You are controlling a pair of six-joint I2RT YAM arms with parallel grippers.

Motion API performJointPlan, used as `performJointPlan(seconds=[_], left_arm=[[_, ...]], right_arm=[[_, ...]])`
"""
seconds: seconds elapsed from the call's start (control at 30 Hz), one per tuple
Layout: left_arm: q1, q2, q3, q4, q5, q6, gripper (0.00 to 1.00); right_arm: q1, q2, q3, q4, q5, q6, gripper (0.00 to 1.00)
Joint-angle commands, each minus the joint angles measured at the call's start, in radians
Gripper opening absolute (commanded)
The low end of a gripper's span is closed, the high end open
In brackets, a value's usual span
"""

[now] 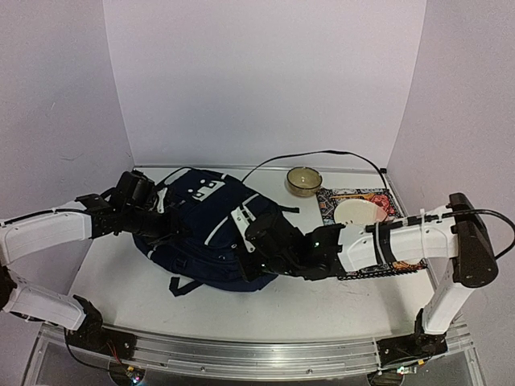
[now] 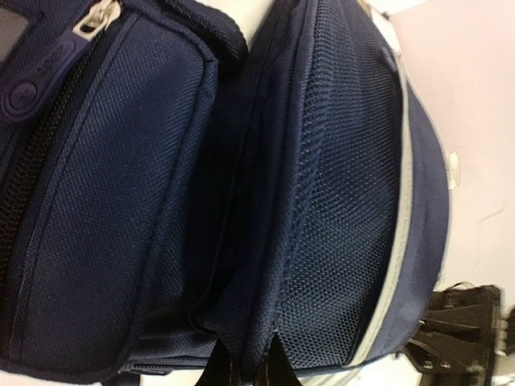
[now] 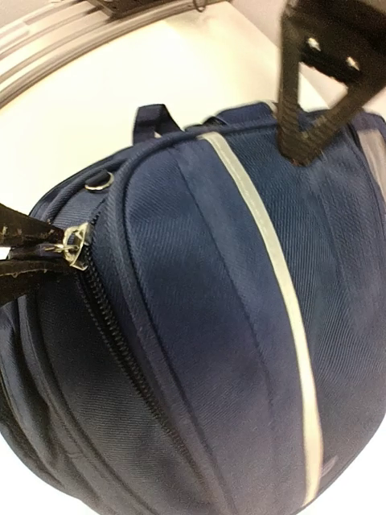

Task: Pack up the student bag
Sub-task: Rotate the student bag at the center of the board.

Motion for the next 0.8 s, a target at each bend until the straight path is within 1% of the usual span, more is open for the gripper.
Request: performJointPlan(seconds=[0.0,0.17,0.2,0.27,0.37,0.43,0.53,0.77], left_arm=[[0.118,0.066,0.129,-0.017,-0.384,0.199,0.00],[0.129,0.071,0.164,-0.001,-0.439,0.211,0.02],[0.130,0.063,0.165,-0.001,-0.446,0.203,0.06],[0.131,0.046,0.162,-0.004,-0.441,0.176,0.18],[0.131,-0.002,0.141,-0.023,-0.397,0.079,0.37],[0.131,-0.046,0.109,-0.046,-0.361,-0.008,0.44],[0.131,-0.121,0.042,-0.061,-0.293,-0.138,0.48],[0.130,-0.264,-0.096,-0.071,-0.091,-0.360,0.52]], right_arm=[[0.040,0.084,0.165,-0.175,-0.039,-0.082,0.00],[0.072,0.253,0.417,-0.171,-0.196,-0.117,0.00],[0.072,0.286,0.452,-0.170,-0.229,-0.113,0.00],[0.074,0.329,0.510,-0.167,-0.256,-0.102,0.00],[0.074,0.381,0.576,-0.157,-0.263,-0.083,0.00],[0.074,0.404,0.606,-0.156,-0.265,-0.083,0.00],[0.074,0.422,0.625,-0.156,-0.271,-0.081,0.00],[0.074,0.416,0.612,-0.155,-0.259,-0.076,0.00]])
